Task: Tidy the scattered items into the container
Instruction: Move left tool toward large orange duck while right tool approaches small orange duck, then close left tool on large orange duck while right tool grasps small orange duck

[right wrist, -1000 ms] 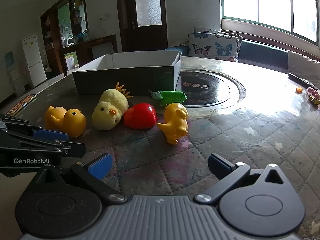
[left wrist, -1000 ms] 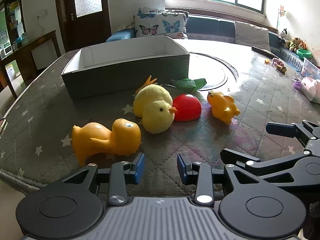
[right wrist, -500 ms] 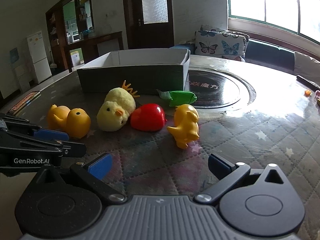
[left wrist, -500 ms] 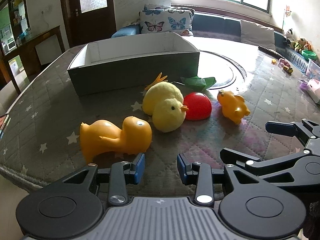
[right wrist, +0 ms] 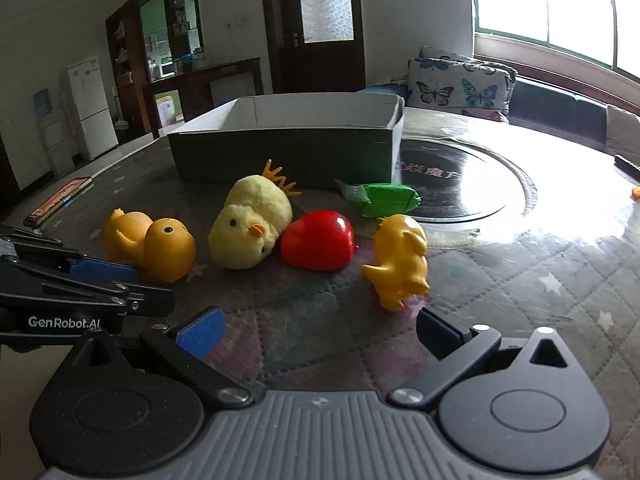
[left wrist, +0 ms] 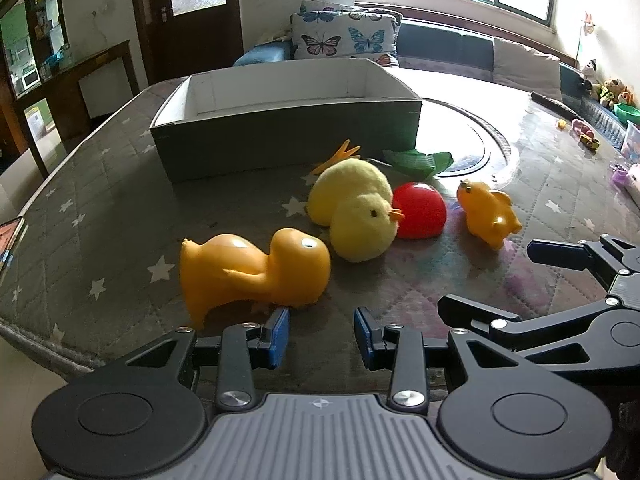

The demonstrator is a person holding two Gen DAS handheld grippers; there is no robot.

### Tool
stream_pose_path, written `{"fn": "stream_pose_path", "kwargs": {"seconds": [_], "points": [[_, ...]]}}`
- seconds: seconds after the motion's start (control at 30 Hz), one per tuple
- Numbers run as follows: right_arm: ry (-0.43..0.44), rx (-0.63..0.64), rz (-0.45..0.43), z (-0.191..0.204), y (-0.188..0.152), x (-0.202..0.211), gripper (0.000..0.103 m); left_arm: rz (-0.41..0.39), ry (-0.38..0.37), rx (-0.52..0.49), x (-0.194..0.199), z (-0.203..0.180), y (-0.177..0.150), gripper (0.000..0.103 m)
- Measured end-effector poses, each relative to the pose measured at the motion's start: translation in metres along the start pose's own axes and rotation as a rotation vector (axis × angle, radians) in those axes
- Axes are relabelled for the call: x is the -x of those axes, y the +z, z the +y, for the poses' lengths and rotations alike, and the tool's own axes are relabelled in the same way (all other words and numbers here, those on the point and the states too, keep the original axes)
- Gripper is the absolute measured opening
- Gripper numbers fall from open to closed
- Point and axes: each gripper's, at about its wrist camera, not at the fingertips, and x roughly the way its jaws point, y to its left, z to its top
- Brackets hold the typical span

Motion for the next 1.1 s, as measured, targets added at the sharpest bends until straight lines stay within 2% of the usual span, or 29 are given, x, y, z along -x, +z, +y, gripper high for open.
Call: {"fn": "stream_pose_path", "kwargs": {"seconds": [0.53, 1.1], "points": [[0.061, 0.025, -0.004, 0.009, 0.009, -0.011, 0.103, 0.008, -0.002, 0.051, 0.000, 0.023, -0.001, 0.039], [0.174, 0.142, -0.019, 0.039, 0.023, -0.014, 0.103, -0.031, 0.016, 0.148, 0.015, 0.065, -0.002, 0.038]]}}
